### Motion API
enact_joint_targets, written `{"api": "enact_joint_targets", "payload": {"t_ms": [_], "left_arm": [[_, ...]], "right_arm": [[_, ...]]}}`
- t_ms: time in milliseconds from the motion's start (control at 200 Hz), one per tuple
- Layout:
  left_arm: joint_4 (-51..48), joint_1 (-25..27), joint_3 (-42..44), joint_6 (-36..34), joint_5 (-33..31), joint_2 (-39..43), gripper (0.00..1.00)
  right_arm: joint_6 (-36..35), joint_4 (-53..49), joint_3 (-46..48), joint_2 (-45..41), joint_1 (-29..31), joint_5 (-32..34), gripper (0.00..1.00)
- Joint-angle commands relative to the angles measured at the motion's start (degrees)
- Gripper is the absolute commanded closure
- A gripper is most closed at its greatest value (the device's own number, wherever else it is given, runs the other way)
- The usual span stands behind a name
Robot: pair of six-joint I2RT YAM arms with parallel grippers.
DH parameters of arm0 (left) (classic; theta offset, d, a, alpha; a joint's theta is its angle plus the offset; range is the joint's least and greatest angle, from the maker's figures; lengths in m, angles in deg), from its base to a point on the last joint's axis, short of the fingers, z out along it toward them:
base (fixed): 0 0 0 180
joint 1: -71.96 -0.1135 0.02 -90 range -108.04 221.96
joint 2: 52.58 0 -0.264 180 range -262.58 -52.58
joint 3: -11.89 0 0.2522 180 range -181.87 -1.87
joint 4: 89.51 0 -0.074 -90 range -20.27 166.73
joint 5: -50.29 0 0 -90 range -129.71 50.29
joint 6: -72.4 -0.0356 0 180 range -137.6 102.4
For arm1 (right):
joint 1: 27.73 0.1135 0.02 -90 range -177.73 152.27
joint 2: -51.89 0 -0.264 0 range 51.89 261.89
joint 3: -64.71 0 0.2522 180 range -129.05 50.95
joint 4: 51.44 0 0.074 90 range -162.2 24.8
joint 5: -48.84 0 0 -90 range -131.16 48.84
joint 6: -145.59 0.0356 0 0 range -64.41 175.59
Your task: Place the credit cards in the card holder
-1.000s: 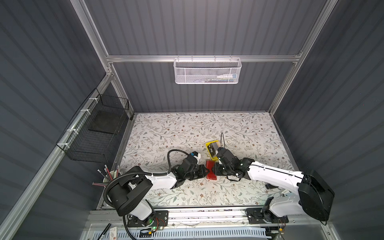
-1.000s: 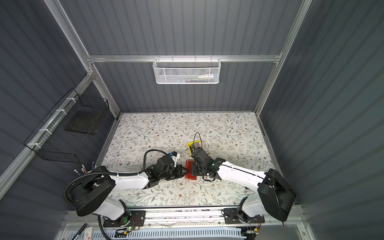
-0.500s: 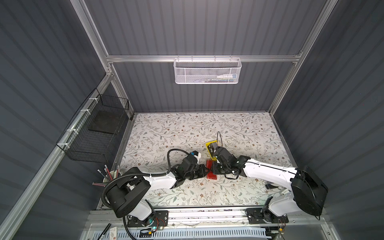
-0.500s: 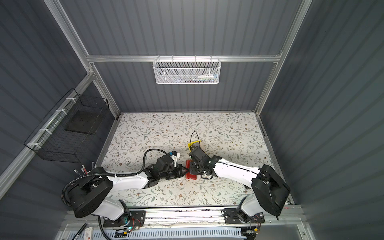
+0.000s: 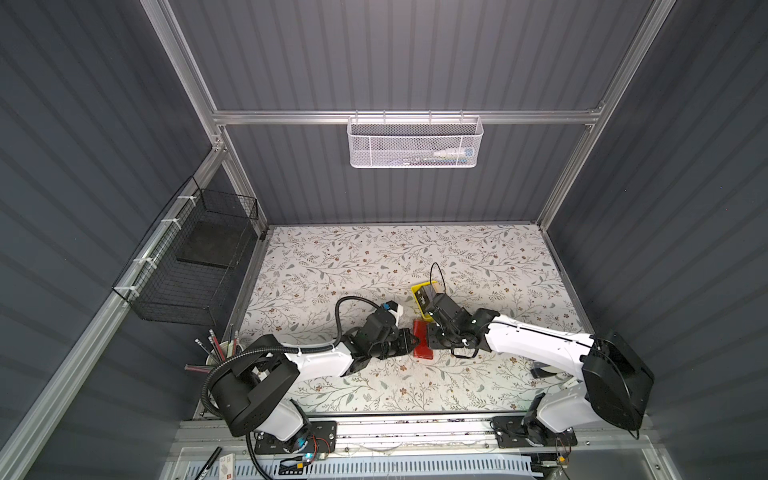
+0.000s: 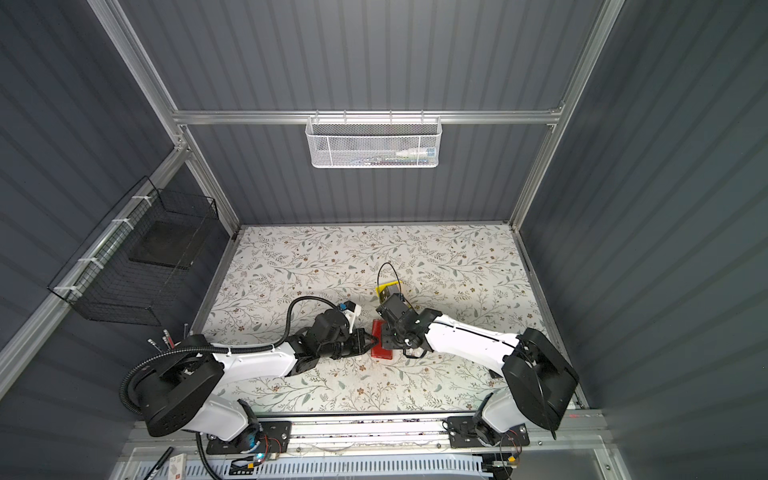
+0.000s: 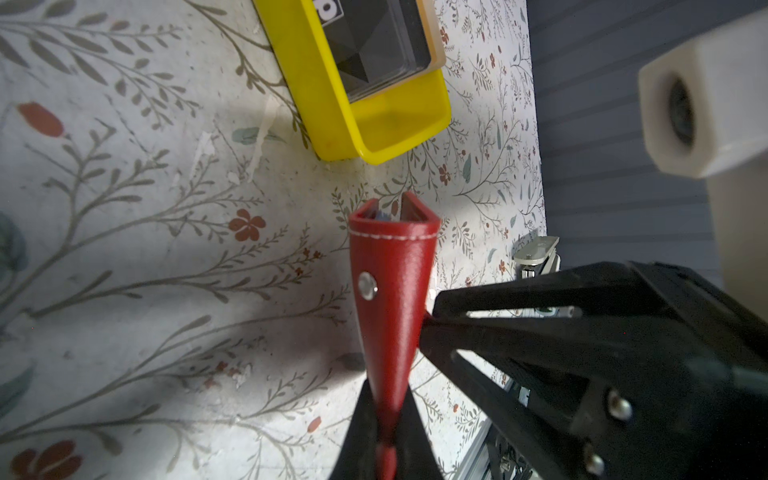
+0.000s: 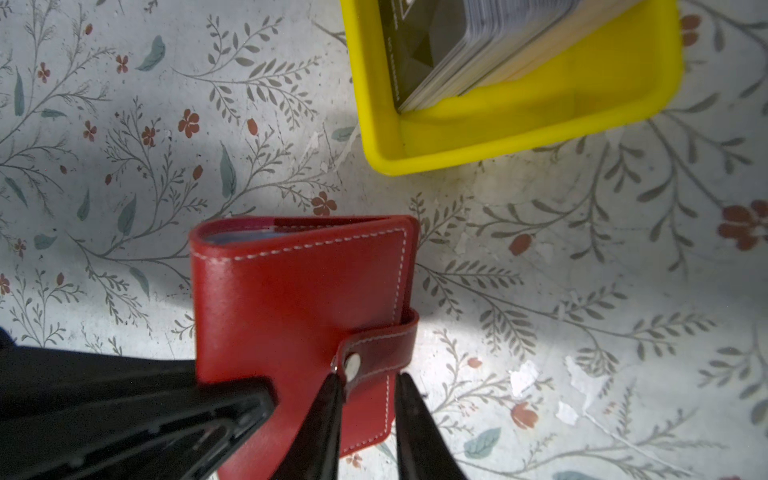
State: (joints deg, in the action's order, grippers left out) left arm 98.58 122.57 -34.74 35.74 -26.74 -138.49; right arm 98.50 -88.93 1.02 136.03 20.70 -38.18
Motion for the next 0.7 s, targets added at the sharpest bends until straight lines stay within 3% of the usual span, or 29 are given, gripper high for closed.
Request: {"api": "enact_joint_targets", "payload": {"t_ms": [0,165,695], "left_arm": [[-1.3,0.3,-1.6,-1.7,-0.9,1.5,0.92],[-0.5,0.4,-1.2,-1.7,-0.9,1.6,0.92],[0.9,0.9,-0.6,-1.6,-0.9,1.3,0.92]], "right_arm": [[-0.2,-1.4,-0.2,-1.0,-0.3,0.9,0.76],[-0.1,3.7,0.8,-2.0,-0.3,-3.1,0.75],[0.1,1.8,-1.6,2.2,-0.1,-2.7,0.73]]}}
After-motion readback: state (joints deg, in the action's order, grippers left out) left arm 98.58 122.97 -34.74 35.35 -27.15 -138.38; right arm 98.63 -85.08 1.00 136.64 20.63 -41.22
